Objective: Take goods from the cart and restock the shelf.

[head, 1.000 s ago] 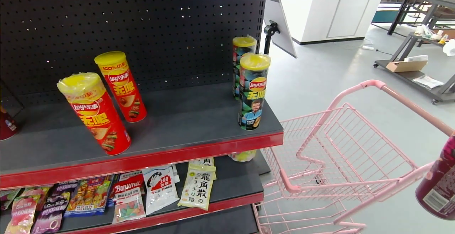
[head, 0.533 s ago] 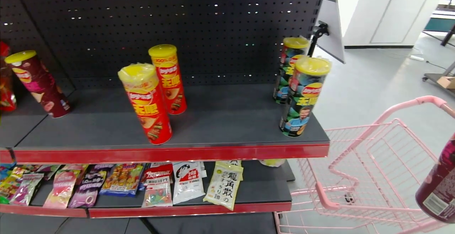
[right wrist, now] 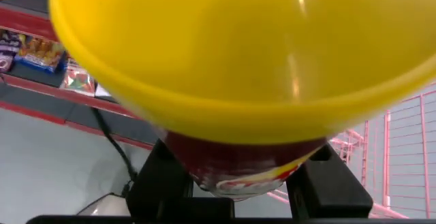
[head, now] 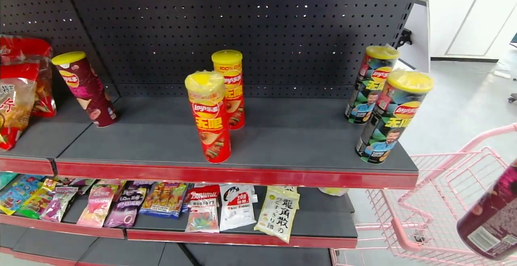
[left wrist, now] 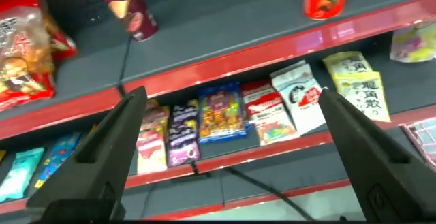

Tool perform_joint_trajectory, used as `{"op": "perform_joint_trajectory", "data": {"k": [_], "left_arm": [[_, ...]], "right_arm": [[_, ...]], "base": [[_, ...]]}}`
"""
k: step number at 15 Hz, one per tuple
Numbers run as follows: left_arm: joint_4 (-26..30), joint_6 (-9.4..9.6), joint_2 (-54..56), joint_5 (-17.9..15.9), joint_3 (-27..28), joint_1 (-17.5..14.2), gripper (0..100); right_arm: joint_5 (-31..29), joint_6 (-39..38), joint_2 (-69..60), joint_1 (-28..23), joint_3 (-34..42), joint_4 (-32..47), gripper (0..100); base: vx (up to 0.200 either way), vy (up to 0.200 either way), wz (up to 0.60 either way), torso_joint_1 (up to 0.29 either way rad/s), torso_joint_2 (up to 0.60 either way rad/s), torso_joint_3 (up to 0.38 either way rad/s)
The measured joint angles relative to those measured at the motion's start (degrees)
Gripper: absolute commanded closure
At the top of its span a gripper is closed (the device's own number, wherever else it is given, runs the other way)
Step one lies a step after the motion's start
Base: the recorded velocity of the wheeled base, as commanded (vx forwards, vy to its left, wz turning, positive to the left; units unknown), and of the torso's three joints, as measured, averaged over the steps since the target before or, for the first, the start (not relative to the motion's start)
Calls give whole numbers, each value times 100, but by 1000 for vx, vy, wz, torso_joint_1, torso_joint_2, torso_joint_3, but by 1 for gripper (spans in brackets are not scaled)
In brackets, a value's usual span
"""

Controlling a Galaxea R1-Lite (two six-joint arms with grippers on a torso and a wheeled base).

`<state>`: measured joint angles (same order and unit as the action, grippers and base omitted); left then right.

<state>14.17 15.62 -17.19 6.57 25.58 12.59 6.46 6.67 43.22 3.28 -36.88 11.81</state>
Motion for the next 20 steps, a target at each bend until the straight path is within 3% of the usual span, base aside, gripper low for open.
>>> {"op": "perform_joint_trajectory", "data": {"k": [1,6,13,20], "left_arm": [[-2,20,0,-1,2,-2,0],[0,45,2,0,11,-2,0],[-2,132,22,5,11,0,0],[-5,176,79,7,16,-2,0]], "right_arm": [[45,-11,-39,10,105,-380,100],[987,-55,-271,160,343,-495,100],[996,-55,-642,879,502,-489,100],[987,-40,-714,973,627,-490,100]], "base": [[0,200,0,2,7,7],[0,200,0,-1,1,0],[0,200,0,2,1,0],[0,200,0,2,2,3]]}}
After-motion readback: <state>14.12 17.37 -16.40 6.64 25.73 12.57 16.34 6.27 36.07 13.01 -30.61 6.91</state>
